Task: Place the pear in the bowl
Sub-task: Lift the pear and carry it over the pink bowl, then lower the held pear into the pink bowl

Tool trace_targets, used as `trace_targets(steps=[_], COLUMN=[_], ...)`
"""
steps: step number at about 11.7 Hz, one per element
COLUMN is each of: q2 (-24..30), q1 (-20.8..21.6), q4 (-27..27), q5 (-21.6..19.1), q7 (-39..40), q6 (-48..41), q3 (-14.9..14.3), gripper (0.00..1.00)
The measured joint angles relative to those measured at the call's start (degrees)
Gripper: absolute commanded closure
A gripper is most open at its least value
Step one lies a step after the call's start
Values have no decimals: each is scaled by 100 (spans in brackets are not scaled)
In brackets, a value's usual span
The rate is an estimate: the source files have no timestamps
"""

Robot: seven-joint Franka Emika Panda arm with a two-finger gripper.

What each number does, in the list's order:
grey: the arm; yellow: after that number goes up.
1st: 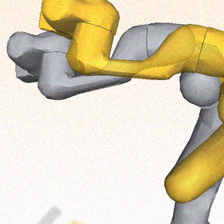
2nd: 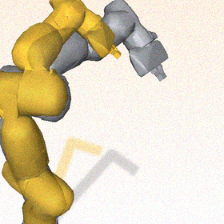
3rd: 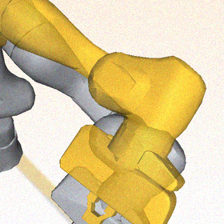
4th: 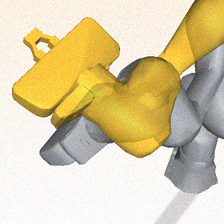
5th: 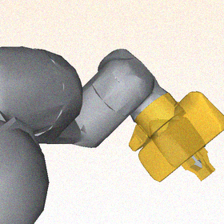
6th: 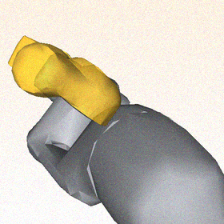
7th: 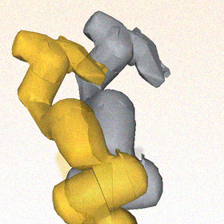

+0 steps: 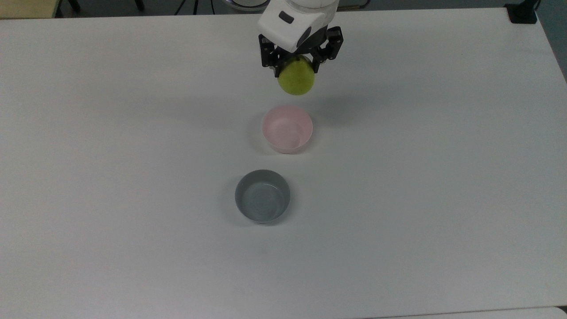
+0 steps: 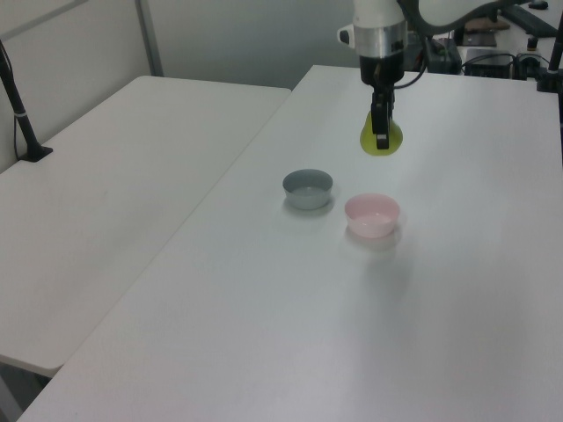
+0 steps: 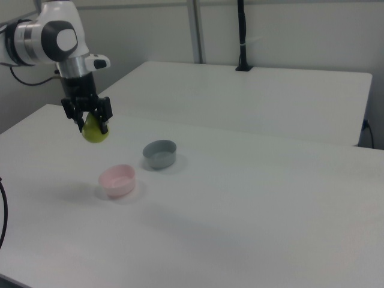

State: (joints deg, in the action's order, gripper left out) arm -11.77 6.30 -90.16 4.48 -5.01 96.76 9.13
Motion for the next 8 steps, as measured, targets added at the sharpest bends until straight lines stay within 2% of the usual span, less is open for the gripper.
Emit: trace_targets(steps=[5, 8], q2=[-251, -532], q1=[27, -1], q4=[-956, -1081], q5=[2, 3], q7=[-5, -7], q6=[1320, 1701], q3=[-3, -9], gripper=[36, 36])
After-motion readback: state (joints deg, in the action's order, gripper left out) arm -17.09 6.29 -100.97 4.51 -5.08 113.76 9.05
